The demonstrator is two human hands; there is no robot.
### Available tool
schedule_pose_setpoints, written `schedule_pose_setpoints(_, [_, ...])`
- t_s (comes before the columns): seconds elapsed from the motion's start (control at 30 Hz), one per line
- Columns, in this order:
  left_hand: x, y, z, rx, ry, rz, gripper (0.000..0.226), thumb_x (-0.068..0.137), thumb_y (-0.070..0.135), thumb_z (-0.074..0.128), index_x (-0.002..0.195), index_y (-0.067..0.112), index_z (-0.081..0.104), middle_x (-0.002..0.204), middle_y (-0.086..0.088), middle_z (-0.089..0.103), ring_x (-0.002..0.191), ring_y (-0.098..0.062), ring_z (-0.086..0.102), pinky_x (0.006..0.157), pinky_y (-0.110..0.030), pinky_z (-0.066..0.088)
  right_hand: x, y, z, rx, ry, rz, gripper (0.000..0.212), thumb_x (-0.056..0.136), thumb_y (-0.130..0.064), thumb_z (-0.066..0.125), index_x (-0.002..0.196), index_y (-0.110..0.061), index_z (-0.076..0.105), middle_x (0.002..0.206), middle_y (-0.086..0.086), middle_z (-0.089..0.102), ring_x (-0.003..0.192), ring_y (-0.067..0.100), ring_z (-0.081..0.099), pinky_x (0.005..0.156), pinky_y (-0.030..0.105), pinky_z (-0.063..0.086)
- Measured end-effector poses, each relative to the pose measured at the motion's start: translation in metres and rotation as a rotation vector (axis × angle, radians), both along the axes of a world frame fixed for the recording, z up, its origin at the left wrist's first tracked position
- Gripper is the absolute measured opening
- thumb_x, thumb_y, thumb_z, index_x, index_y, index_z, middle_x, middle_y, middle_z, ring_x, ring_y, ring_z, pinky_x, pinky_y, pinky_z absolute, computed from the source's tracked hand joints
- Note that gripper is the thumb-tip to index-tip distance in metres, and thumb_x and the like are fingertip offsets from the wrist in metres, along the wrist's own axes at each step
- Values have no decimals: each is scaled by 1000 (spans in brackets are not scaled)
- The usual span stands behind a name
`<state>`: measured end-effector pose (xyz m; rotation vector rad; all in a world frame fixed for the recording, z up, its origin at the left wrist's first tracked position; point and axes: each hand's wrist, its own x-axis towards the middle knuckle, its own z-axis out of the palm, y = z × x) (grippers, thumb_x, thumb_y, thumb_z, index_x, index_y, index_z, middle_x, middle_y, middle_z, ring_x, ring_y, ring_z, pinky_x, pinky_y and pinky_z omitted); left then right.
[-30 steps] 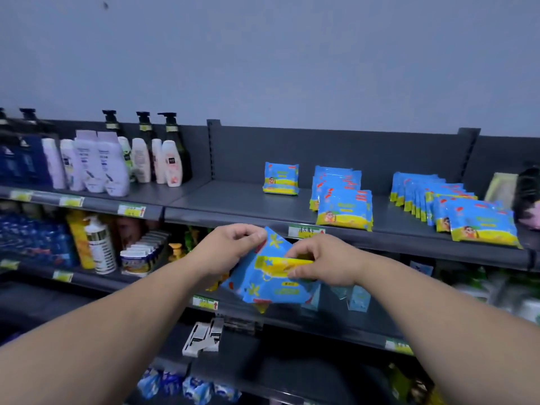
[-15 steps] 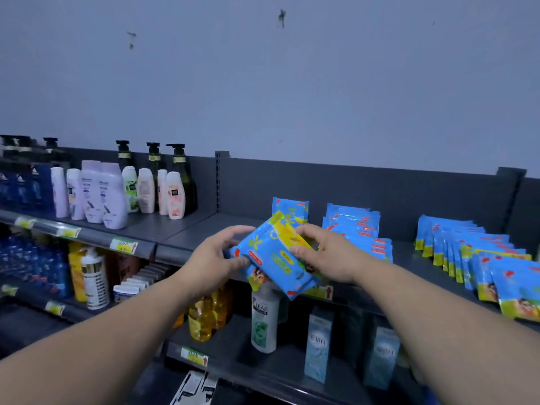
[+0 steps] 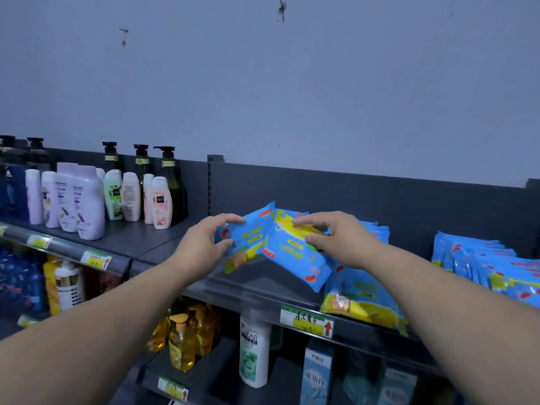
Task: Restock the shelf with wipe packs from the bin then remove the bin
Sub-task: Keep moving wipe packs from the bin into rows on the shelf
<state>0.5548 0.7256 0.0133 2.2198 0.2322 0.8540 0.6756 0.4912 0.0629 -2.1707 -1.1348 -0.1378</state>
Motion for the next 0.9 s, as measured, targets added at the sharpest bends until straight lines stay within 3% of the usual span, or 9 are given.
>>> schedule_pose_setpoints(0.07, [13,15,-3,-26,13,2,40,91,6,61,101,45,62,116,3,56,82,-9,59,60,-19,45,11,8,3,-2,-6,-14,37,90,-17,64,117,-42,64,118,-12,64,83,15,69,82,26,55])
schedule_pose_setpoints(0.2, [46,45,-9,-82,34,-59,44,89,4,63,92,48,64,116,7,58,97,-11,62,68,-28,55,34,27,4,-35,45,-30,36,90,-17,64,117,-41,62,108,-11,63,65,9,66,67,13,51])
schedule_pose_setpoints(0.3, [77,67,-8,-60,56,-111,45,88,3,63,91,48,64,113,8,61,89,-8,63,66,-21,52,52,46,1,-86,86,-81,39,91,-13,63,122,-36,60,105,-10,58,64,12,63,76,24,56])
schedule_pose_setpoints(0.4, [109,87,-7,-66,100,-189,41,89,4,63,93,45,64,114,12,62,86,-4,64,73,-26,56,72,61,-2,-76,142,-156,46,90,-5,59,127,-32,55,103,2,59,65,16,62,79,40,58])
schedule_pose_setpoints(0.5, [138,104,-8,-45,149,-267,42,87,5,66,93,47,65,118,13,61,93,-5,62,75,-22,51,90,73,-2,133,248,-272,63,85,2,55,136,-33,46,88,6,58,61,17,60,77,43,55])
schedule_pose_setpoints(0.63, [171,115,-14,-13,199,-325,41,87,6,66,93,47,64,106,11,62,77,-3,58,67,-19,48,102,90,-14,260,390,-421,76,80,5,48,131,-50,38,84,3,63,69,23,66,70,43,57])
schedule_pose_setpoints(0.73, [189,115,-17,35,221,-374,42,88,5,64,91,47,62,106,12,59,80,-2,54,66,-12,43,105,106,-27,311,444,-557,60,79,5,44,119,-40,48,94,5,68,82,29,69,66,41,59])
schedule_pose_setpoints(0.83, [202,115,-18,87,197,-396,48,88,3,63,88,50,57,112,16,58,91,-3,54,73,-12,42,107,125,-44,438,604,-673,24,78,2,43,83,-17,56,88,13,69,72,28,64,53,34,48])
schedule_pose_setpoints(0.9, [209,115,-18,128,189,-385,45,88,4,62,88,48,57,110,14,57,91,-5,54,74,-14,41,108,136,-57,478,641,-711,15,69,-2,45,69,-14,54,84,21,69,68,22,55,58,34,41])
